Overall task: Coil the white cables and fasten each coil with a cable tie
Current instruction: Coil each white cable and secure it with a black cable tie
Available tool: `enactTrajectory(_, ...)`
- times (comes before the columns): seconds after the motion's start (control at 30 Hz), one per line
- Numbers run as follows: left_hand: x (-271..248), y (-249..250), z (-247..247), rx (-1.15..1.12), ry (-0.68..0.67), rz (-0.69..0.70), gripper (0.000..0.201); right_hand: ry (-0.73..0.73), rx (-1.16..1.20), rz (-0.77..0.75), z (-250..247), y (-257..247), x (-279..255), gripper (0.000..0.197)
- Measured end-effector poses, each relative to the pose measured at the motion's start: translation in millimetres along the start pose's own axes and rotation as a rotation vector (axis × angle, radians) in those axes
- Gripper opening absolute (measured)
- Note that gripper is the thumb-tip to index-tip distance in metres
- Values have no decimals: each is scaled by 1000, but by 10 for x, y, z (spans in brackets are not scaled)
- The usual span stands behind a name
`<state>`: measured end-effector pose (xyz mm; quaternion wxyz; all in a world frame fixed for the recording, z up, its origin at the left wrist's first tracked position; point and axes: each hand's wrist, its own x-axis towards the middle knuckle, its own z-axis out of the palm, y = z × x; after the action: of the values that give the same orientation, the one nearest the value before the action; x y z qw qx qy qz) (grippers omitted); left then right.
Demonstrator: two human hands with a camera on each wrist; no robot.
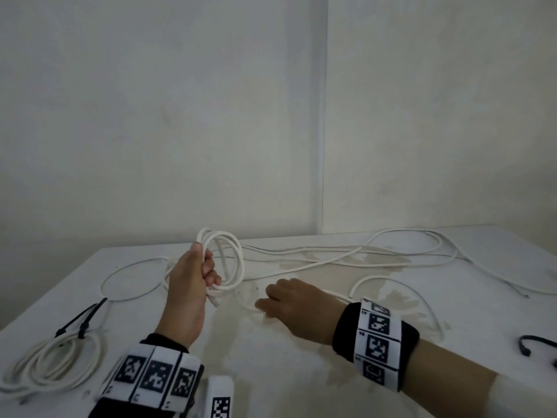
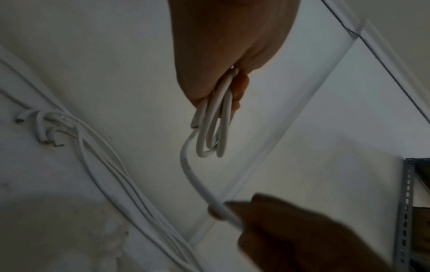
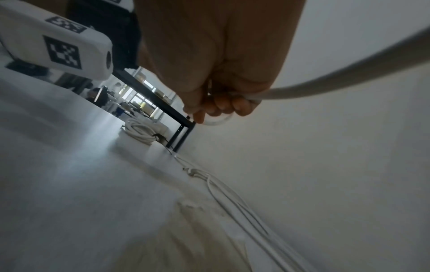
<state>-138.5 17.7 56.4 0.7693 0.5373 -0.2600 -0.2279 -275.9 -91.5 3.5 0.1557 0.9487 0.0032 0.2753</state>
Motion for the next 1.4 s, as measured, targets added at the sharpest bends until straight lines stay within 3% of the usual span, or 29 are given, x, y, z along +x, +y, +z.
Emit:
enactTrajectory(0.2,-65,-77,6,354,-34,151,31,105,21,-67,-162,-164,185,30)
enactTrajectory(0.3,-105,-122,37,448,-80,189,30,135,49,-70,-165,-229,214,20)
enactTrajectory(0.47,-203,-191,38,507,-235,127,32,214,199,-77,-248,-192,314,7)
enactTrajectory(0.6,-293,-177,71,487,-373,27,36,135,508,163,-438,-51,351,10)
enactTrajectory(0.73,-295,-133,97,268,-363,-182,37,63,720,343,-513,102,300,12)
enactTrajectory(0.83,-307,-115,96,136,-385,-312,41,83,750,456,-491,236,270,14)
enactTrajectory(0.93,-316,-95,104,-30,-403,-394,42,-46,616,482,-427,269,253,21)
enactTrajectory(1.03,-316,-72,108,-145,-388,-430,42,-90,761,576,-402,244,181,34)
enactTrajectory(1.17,-295,-76,90,-264,-306,-434,42,-125,1286,795,-432,129,123,50)
enactTrajectory(1.3,-217,-43,71,-248,-239,-374,44,-102,1462,747,-478,121,85,18)
enactTrajectory(1.4,-235,-57,67,-170,-285,-356,42,-83,1463,774,-478,171,85,17)
